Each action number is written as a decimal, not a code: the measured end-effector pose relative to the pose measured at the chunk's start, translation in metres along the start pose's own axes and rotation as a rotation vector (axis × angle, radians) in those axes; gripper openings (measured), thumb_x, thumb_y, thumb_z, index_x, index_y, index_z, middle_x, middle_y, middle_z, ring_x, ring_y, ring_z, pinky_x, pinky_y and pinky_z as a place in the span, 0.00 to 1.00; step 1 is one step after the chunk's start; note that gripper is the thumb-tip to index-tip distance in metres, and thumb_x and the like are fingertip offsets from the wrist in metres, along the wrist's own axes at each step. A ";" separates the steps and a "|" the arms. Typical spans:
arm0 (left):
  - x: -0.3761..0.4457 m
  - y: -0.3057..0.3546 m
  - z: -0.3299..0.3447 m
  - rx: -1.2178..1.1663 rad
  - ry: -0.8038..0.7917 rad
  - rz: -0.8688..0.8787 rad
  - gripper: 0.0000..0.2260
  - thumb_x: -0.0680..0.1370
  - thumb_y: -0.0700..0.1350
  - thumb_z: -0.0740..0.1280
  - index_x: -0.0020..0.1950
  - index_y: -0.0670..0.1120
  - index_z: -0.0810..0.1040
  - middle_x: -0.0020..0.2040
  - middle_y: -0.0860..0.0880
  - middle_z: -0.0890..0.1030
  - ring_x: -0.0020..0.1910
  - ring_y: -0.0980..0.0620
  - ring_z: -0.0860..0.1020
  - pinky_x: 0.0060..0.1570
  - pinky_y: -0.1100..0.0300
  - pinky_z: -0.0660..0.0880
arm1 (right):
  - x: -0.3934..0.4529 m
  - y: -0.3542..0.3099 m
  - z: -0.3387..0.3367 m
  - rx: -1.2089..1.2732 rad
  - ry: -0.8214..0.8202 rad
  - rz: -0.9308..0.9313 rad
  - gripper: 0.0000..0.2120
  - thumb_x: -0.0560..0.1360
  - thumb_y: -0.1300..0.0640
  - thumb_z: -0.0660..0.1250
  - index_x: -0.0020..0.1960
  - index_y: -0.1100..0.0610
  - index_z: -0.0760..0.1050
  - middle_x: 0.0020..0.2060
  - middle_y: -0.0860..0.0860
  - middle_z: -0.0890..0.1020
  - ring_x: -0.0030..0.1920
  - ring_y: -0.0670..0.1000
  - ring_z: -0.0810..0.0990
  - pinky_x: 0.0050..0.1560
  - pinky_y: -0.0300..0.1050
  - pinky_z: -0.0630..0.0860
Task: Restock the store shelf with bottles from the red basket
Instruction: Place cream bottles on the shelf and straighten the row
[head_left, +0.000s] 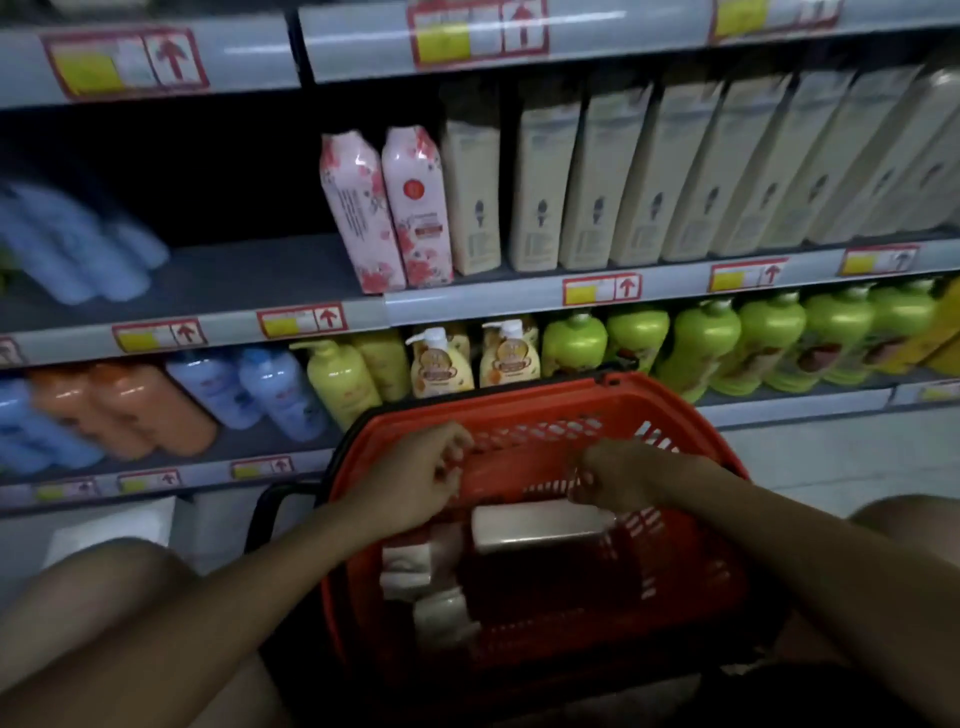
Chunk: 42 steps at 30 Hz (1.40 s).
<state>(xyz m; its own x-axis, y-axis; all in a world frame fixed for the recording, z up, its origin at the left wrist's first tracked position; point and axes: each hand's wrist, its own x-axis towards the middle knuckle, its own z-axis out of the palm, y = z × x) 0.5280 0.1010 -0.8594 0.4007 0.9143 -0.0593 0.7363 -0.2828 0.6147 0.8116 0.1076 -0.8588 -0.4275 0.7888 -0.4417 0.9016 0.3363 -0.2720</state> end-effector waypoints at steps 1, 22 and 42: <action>-0.008 -0.014 0.008 -0.004 -0.034 -0.061 0.15 0.72 0.38 0.69 0.54 0.53 0.77 0.45 0.55 0.81 0.40 0.62 0.77 0.43 0.66 0.75 | 0.005 -0.003 0.011 -0.001 -0.121 0.026 0.20 0.78 0.46 0.65 0.66 0.55 0.76 0.61 0.55 0.82 0.62 0.58 0.80 0.58 0.44 0.74; 0.011 -0.043 0.053 0.143 -0.120 -0.700 0.25 0.60 0.54 0.60 0.52 0.50 0.84 0.53 0.47 0.85 0.56 0.43 0.82 0.49 0.61 0.74 | 0.043 -0.036 0.039 -0.120 -0.296 -0.021 0.27 0.79 0.43 0.65 0.74 0.53 0.67 0.69 0.54 0.75 0.67 0.57 0.76 0.65 0.49 0.73; 0.028 0.006 -0.009 -1.099 -0.213 -1.033 0.11 0.67 0.50 0.77 0.43 0.44 0.86 0.37 0.43 0.84 0.31 0.42 0.84 0.32 0.48 0.81 | 0.060 -0.047 0.063 0.365 0.240 -0.180 0.55 0.64 0.36 0.76 0.79 0.47 0.47 0.69 0.48 0.66 0.69 0.50 0.65 0.61 0.48 0.67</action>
<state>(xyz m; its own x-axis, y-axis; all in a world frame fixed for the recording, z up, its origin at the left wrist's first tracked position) 0.5387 0.1279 -0.8503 0.1202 0.4855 -0.8659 0.0149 0.8713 0.4906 0.7399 0.1068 -0.9266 -0.5084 0.8458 -0.1615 0.7142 0.3095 -0.6278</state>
